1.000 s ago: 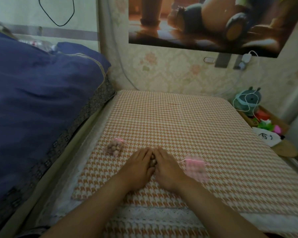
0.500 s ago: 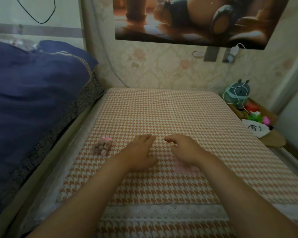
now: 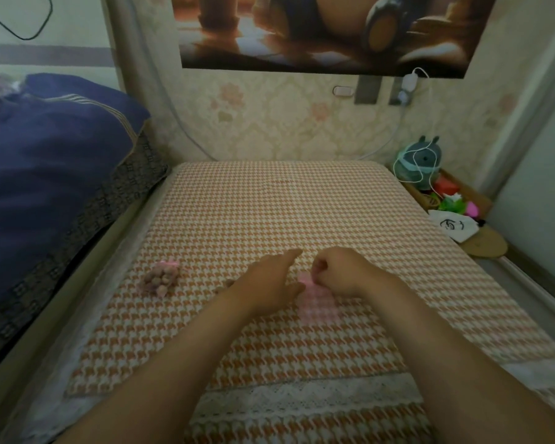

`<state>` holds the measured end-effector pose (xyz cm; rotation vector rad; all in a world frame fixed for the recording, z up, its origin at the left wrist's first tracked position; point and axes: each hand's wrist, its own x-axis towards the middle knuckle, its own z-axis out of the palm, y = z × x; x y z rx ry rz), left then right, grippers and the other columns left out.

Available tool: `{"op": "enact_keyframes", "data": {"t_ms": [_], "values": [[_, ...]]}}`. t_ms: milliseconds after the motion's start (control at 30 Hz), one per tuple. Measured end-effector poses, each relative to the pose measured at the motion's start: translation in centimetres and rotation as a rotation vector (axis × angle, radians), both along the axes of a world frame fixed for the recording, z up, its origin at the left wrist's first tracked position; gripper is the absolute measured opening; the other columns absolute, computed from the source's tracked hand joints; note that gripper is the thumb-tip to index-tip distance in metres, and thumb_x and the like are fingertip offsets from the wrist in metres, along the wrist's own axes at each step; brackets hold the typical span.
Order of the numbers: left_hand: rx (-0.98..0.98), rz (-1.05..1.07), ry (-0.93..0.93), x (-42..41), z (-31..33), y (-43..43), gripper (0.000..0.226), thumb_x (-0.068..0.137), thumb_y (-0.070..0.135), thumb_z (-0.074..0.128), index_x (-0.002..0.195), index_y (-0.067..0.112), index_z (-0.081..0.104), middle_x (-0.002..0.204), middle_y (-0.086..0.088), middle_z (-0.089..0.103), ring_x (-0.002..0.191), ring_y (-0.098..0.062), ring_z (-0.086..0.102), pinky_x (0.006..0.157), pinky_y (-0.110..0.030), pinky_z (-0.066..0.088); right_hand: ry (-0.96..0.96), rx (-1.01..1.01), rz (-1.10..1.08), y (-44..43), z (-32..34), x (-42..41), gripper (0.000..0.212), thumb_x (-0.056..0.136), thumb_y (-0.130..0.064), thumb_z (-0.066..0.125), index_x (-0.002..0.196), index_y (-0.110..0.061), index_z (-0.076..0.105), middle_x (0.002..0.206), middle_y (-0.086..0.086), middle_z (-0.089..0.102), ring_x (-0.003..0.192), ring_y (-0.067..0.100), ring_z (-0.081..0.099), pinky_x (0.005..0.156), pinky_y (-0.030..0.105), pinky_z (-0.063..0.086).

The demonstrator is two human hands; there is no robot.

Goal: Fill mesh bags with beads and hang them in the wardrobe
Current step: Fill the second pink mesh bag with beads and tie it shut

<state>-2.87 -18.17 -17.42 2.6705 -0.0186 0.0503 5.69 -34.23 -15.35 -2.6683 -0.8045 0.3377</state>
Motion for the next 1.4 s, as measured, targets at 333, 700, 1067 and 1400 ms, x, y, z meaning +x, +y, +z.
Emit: {"op": "enact_keyframes", "data": {"t_ms": [333, 700, 1067, 1400], "values": [[-0.095, 0.061, -0.231, -1.9, 3.3, 3.8, 0.009, 0.087, 0.034, 0.066, 0.096, 0.037, 0.067, 0.084, 0.016, 0.065, 0.081, 0.002, 0.06, 0.076, -0.029, 0.054, -0.32, 0.21, 0.273, 2.1, 3.0, -2.6, 0.006, 0.091, -0.033, 0.062, 0.094, -0.033, 0.067, 0.094, -0.017, 0.066, 0.092, 0.006, 0.059, 0.088, 0.033, 0.05], [-0.339, 0.131, -0.149, -1.4, 2.7, 5.4, 0.041, 0.092, 0.045, 0.059, 0.073, 0.01, 0.072, 0.058, -0.007, 0.06, 0.052, -0.015, 0.051, 0.057, -0.036, 0.047, -0.161, 0.115, 0.085, 4.0, 3.0, -2.8, 0.041, 0.098, -0.041, 0.046, 0.073, -0.019, 0.069, 0.069, -0.003, 0.065, 0.071, 0.02, 0.062, 0.071, 0.04, 0.052], [0.103, 0.102, -0.012, -1.8, 0.8, 7.0, 0.012, 0.082, 0.03, 0.065, 0.092, 0.036, 0.062, 0.107, 0.008, 0.053, 0.105, -0.013, 0.044, 0.092, -0.03, 0.043, -0.143, 0.074, 0.051, 3.9, 2.3, -2.1, 0.027, 0.091, -0.032, 0.054, 0.087, -0.016, 0.076, 0.083, 0.003, 0.076, 0.074, 0.022, 0.069, 0.072, 0.039, 0.059], [0.245, -0.027, 0.048, -1.9, -0.4, 6.0, 0.017, 0.08, 0.037, 0.07, 0.096, 0.036, 0.074, 0.117, 0.011, 0.054, 0.113, -0.016, 0.039, 0.098, -0.032, 0.036, -0.119, 0.089, 0.037, 2.8, 2.0, -2.0, 0.03, 0.091, -0.035, 0.052, 0.09, -0.015, 0.075, 0.091, 0.003, 0.076, 0.083, 0.022, 0.07, 0.079, 0.046, 0.059]]}}
